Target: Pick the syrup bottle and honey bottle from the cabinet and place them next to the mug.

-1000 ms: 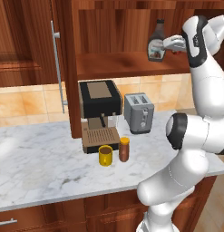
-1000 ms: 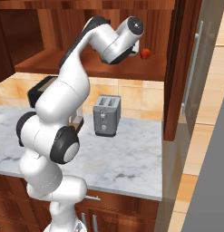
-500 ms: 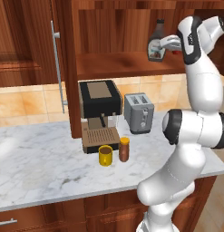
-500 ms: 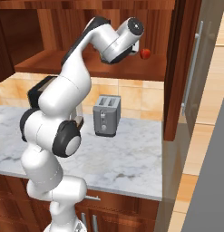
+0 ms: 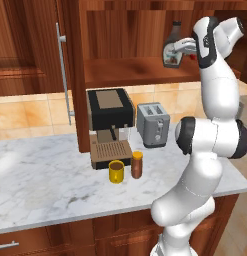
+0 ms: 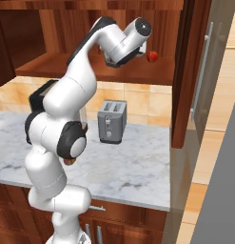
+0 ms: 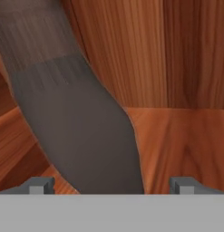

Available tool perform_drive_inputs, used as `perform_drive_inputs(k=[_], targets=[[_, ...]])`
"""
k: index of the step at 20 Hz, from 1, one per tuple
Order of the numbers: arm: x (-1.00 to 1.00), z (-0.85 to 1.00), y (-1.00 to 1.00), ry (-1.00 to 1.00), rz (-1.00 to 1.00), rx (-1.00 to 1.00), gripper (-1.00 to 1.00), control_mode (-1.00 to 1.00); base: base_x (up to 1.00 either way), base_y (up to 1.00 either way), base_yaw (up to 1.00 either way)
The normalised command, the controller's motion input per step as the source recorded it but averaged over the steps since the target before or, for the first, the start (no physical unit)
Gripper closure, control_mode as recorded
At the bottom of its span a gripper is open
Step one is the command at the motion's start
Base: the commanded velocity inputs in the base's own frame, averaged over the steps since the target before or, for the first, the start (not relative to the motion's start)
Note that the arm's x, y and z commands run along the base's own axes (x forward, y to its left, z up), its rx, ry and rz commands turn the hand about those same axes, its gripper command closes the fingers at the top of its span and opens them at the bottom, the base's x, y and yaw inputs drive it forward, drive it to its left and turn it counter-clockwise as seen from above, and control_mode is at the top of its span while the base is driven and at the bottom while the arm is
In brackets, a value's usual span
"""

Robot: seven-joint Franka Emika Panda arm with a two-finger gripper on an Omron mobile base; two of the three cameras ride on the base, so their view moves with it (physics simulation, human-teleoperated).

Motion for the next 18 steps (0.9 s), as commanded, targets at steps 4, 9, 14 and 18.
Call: perform_drive_inputs(k=[4,9,14,18], targets=[[0.00,0.00,0.00,0.00,0.02,0.00,-1.00,-1.00,0.00,0.00,0.00],[0.00,0.00,0.00,0.00,0.00,0.00,-1.00,-1.00,0.00,0.00,0.00],[0.00,0.00,0.00,0.00,0.00,0.00,1.00,-1.00,0.00,0.00,0.00],[0.00,0.00,0.00,0.00,0.00,0.00,1.00,-1.00,0.00,0.00,0.00]])
